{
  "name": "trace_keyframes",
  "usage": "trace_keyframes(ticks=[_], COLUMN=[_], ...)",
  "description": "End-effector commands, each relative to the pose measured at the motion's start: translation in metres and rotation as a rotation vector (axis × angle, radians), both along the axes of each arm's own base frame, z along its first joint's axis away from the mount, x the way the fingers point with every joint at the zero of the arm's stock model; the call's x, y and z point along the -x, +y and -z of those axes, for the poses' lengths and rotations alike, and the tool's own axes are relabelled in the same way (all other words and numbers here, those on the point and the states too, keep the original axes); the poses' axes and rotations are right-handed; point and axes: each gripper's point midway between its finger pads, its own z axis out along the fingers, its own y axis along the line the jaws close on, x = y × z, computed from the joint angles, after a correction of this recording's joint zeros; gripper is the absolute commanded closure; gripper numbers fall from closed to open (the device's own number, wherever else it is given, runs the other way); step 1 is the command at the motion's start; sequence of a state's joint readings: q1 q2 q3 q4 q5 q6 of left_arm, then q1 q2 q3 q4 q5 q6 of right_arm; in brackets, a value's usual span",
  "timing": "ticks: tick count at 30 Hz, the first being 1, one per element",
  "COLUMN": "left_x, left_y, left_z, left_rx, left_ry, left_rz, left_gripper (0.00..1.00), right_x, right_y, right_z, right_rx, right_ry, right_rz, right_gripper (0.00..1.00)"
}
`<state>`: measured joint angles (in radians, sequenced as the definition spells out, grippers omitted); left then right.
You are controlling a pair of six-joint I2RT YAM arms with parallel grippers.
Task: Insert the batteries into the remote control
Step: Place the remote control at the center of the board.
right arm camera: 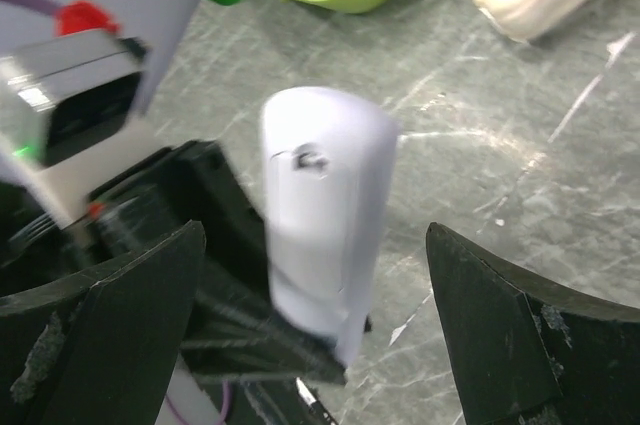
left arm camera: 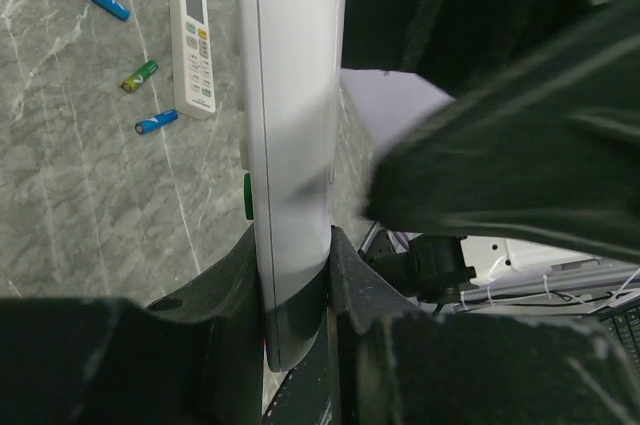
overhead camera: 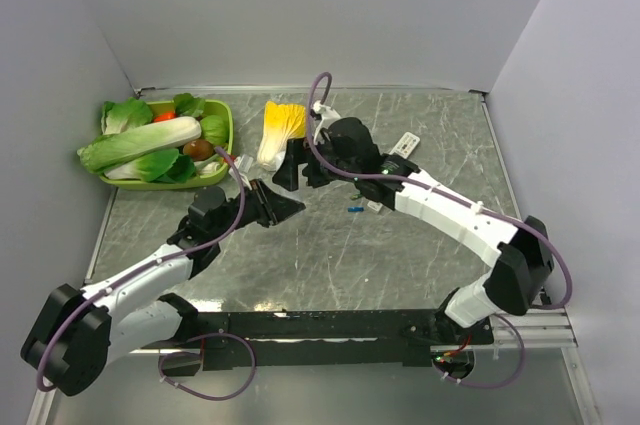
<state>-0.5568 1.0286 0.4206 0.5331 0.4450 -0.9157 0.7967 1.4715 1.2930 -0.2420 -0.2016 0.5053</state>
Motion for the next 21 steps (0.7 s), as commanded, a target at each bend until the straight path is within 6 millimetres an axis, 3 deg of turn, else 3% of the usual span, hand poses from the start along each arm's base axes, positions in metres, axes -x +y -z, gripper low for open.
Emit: trace_keyframes(ticks=[1, 6, 9, 10, 12, 13, 14, 15, 16, 17, 21], left_x=[-0.005, -0.007, -0.009, -0.01, -0.013, -0.014, -0.015, -0.016, -0.018, -0.019, -0.023], left_y=[-0.005, -0.007, -0.006, -0.006, -0.005, -0.005, -0.004, -0.004, -0.003, -0.002, 0.005], left_z=[-0.03, -0.028, -0.025, -0.026, -0.022, -0.023, -0.022, -0.022, -0.021, -0.021, -0.018], left_rx=[0.069, 0.06, 0.044, 0.041, 0.026, 0.021, 0.016, 0.006, -0.002, -0.008, -0.053], left_ry=[-0.071, -0.063, -0.055, -0.056, -0.046, -0.047, -0.05, -0.057, -0.053, -0.056, -0.066], left_rz=[0.006, 0.007, -0.003, -0.009, -0.026, -0.03, -0.035, -0.04, -0.05, -0.058, -0.1], left_gripper=[0.98, 0.98, 0.97, 0.96, 0.9, 0.87, 0.82, 0.69, 0.62, 0.48, 0.19], right_x=[-0.017, -0.027, -0.028, -0.027, -0.024, -0.024, -0.024, -0.024, -0.025, -0.027, -0.034], right_y=[0.008, 0.009, 0.009, 0.008, 0.008, 0.004, 0.001, -0.002, -0.009, -0.014, -0.05], right_z=[-0.009, 0.002, 0.004, 0.004, 0.004, 0.005, 0.001, 0.0, 0.002, -0.003, -0.001], right_rx=[0.004, 0.07, 0.085, 0.091, 0.094, 0.11, 0.114, 0.126, 0.143, 0.141, 0.196], right_ry=[-0.017, -0.019, -0.018, -0.016, -0.019, -0.016, -0.024, -0.031, -0.023, -0.03, -0.033], right_rz=[0.072, 0.127, 0.124, 0.121, 0.103, 0.11, 0.111, 0.11, 0.121, 0.128, 0.186], right_gripper=[0.04, 0.19, 0.37, 0.51, 0.64, 0.77, 0.83, 0.88, 0.96, 0.99, 1.0])
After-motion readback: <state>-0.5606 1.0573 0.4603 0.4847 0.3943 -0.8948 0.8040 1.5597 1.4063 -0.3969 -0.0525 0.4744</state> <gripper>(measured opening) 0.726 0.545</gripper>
